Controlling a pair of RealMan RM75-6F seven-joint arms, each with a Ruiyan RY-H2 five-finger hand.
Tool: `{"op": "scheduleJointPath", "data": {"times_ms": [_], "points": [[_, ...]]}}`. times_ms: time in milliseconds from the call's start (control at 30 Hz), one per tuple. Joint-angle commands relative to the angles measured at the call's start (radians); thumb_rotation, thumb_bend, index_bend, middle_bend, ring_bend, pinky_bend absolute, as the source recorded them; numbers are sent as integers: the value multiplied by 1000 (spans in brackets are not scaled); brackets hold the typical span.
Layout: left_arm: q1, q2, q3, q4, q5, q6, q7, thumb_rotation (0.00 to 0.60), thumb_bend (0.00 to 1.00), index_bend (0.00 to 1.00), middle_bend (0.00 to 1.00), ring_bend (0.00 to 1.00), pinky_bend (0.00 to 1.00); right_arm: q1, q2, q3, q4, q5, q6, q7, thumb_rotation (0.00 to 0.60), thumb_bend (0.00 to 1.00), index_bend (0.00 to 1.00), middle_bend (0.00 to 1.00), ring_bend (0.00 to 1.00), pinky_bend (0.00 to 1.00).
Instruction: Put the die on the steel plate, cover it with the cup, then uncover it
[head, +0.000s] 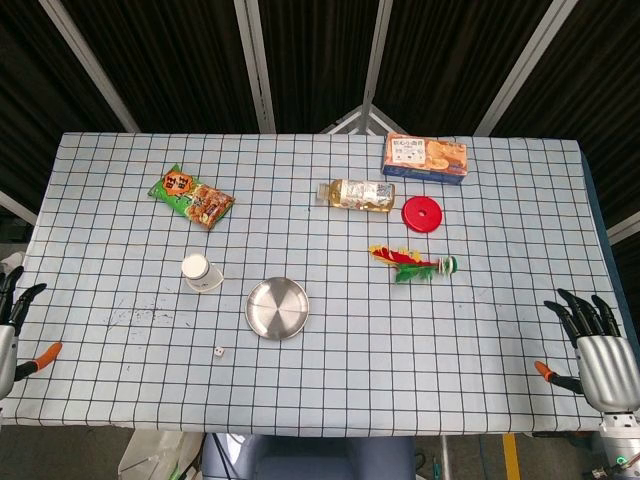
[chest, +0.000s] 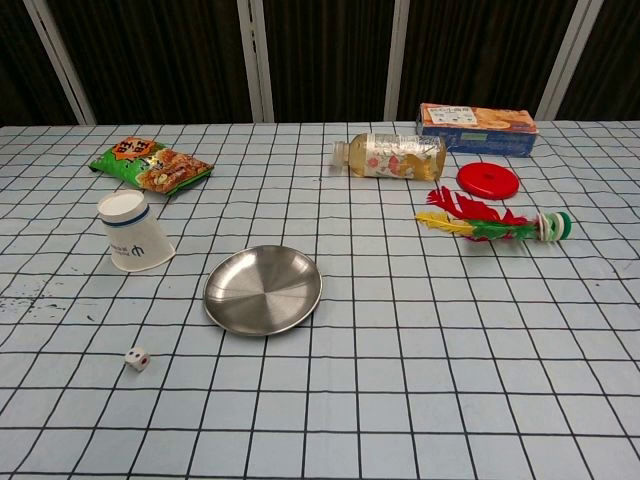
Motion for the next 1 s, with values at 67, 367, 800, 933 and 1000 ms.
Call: {"op": "scheduleJointPath", "data": {"times_ms": [67, 367, 800, 933, 1000], "points": [[2, -1, -6, 1, -2, -5, 0, 600, 144, 189, 16, 0, 0, 2, 4, -4, -9, 2, -7, -6, 600, 97, 207, 123, 142, 61], [2, -6, -9, 0, 9, -16, 10, 600, 144, 189, 17, 0, 0, -2, 16, -2, -24, 31, -15, -4, 600, 96, 207, 124, 142, 61], [-40, -17, 28, -20, 79, -116, -19, 600, 144, 191, 31, 0, 0, -23, 39, 20, -42, 83, 10, 35, 600, 96, 207, 123, 142, 61], [-61, -28, 46, -43, 103, -165, -5, 600, 144, 200, 48, 0, 0, -28, 42, 24, -43, 88, 20, 48, 600, 96, 207, 124, 142, 61], [-86, -29, 62, -71, 124, -215, 4, 600, 144, 203, 49, 0, 0, -28, 44, 27, -41, 98, 16, 53, 600, 96, 207, 124, 142, 61]]}}
